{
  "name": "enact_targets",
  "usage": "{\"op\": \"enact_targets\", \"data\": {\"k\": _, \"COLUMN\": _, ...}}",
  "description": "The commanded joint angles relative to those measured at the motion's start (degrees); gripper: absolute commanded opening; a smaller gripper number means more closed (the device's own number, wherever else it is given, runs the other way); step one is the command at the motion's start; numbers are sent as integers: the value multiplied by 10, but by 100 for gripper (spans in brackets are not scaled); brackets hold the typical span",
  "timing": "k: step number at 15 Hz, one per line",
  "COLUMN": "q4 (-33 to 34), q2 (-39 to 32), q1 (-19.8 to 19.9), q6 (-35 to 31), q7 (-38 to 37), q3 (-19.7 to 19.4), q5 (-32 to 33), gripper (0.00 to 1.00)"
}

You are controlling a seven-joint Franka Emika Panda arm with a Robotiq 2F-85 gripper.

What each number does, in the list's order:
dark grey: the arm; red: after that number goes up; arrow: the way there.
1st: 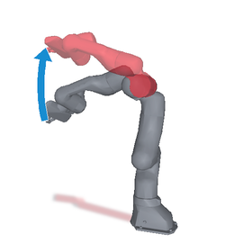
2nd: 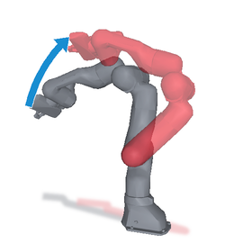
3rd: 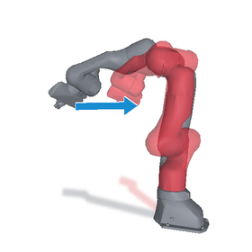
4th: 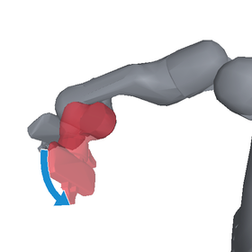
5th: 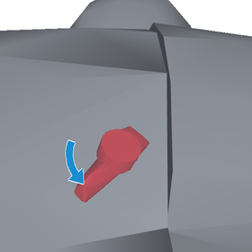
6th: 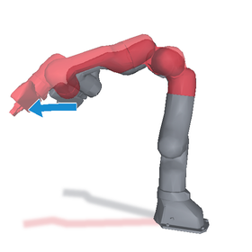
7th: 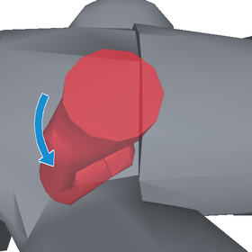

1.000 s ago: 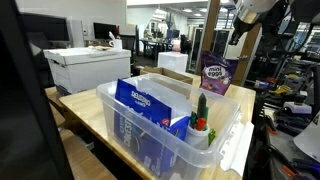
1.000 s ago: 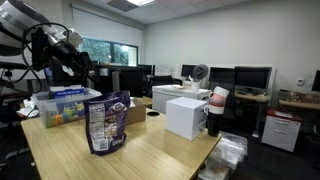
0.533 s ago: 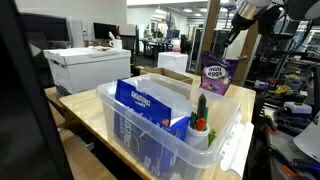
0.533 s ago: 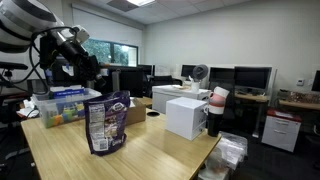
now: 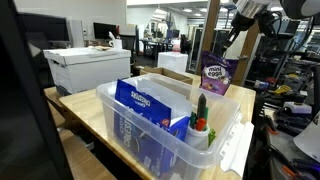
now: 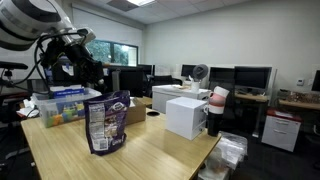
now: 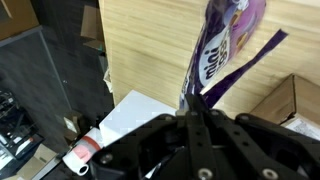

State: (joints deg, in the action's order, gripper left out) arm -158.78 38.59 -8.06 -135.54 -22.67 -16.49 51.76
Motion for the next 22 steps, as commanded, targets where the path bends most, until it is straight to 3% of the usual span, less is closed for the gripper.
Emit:
{"op": "enact_targets", "data": {"k": 1, "q4": -5, "q2": 15, "q1": -31, "q6": 63, "q7": 55, "q3": -14, "q5": -42, "gripper": 3}}
{"op": "enact_targets", "data": {"k": 7, "q4": -4, "q2": 17, "q1": -73, "q6": 117, "q7": 111, "q3": -32, "q5": -54, "gripper": 4}}
{"op": "enact_targets", "data": {"k": 11, "q4": -5, "q2": 26, "q1": -96, "q6": 103, "q7": 139, "q3": -66, "q5": -63, "gripper": 5}}
{"op": "enact_targets", "data": {"k": 17, "q4": -6, "q2": 23, "q1": -85, "q6": 134, "q7": 111, "q3": -72, "q5": -27, "gripper": 4}}
{"op": "enact_targets", "data": {"k": 18, "q4": -6, "q2": 24, "q1": -86, "q6": 137, "q7": 109, "q3": -75, "q5": -29, "gripper": 11}}
{"op": "enact_targets", "data": {"k": 19, "q4": -6, "q2": 25, "q1": -88, "q6": 136, "q7": 108, "q3": -79, "q5": -36, "gripper": 29}}
{"op": "enact_targets", "data": {"k": 22, "q4": -6, "q2": 21, "q1": -105, "q6": 128, "q7": 111, "q3": -82, "q5": -53, "gripper": 42}}
